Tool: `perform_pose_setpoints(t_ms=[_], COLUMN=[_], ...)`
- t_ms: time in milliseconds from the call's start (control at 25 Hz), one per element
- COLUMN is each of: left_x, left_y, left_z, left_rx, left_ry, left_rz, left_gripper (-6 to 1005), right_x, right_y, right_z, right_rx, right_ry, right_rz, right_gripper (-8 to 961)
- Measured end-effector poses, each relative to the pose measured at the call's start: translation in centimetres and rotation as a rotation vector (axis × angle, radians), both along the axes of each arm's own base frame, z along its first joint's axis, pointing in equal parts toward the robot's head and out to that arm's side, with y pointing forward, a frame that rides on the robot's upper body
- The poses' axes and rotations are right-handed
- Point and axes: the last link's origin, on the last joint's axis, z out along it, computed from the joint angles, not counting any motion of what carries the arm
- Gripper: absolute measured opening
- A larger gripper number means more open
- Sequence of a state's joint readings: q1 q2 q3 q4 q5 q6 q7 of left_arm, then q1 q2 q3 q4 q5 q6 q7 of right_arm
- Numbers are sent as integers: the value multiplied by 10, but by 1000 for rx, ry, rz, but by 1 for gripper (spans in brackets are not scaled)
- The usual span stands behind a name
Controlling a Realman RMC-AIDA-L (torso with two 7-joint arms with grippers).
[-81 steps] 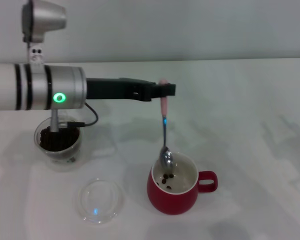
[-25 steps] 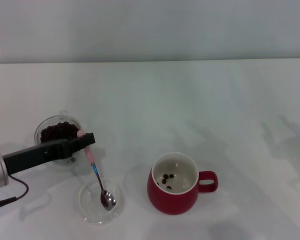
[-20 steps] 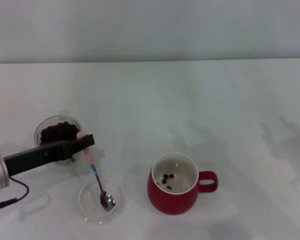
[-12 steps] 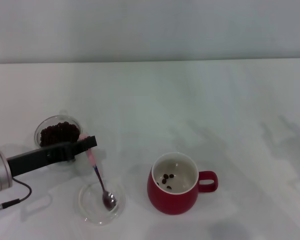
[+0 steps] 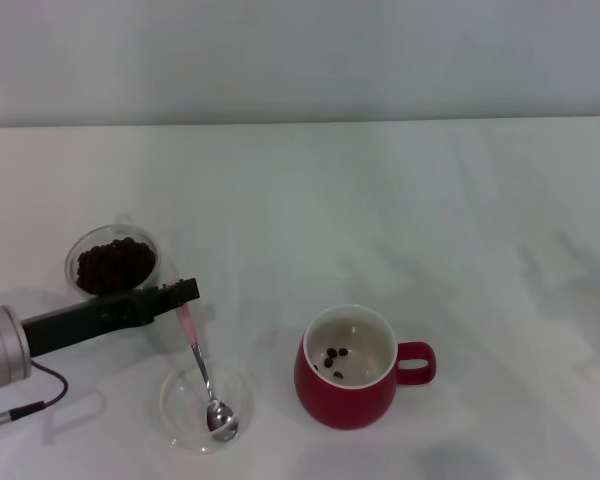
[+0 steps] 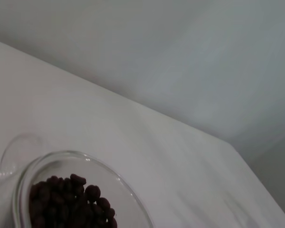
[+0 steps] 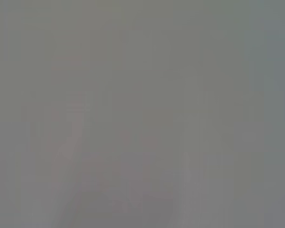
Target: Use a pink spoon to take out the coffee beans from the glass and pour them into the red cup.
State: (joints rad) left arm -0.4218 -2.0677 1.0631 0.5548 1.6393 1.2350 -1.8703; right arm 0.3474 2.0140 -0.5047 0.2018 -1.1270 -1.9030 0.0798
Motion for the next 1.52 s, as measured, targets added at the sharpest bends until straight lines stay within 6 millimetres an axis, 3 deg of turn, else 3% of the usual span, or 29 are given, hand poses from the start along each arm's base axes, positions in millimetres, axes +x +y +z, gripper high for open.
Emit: perform_pose_setpoints(t_ms=[240, 560, 960, 1200, 1520], left_x=[-3, -3, -4, -3, 7], left_y=[-2, -3, 0, 4, 15], left_z=[-2, -2, 4, 10, 25], left_rx=[-2, -4, 7, 23, 99], left_ry=[2, 0, 8, 16, 67], left_rz=[15, 14, 5, -7, -113], left_gripper=[238, 384, 435, 577, 573], right_x=[0, 1, 3, 3, 3], right_y=[-1, -2, -6, -6, -6], right_z=[-1, -1, -1, -1, 0], right_rx=[-4, -5, -7, -6, -4], right_ry=[0, 0, 1, 1, 0], right_rz=[-1, -3, -9, -10, -7], right_gripper=[528, 528, 528, 528, 528])
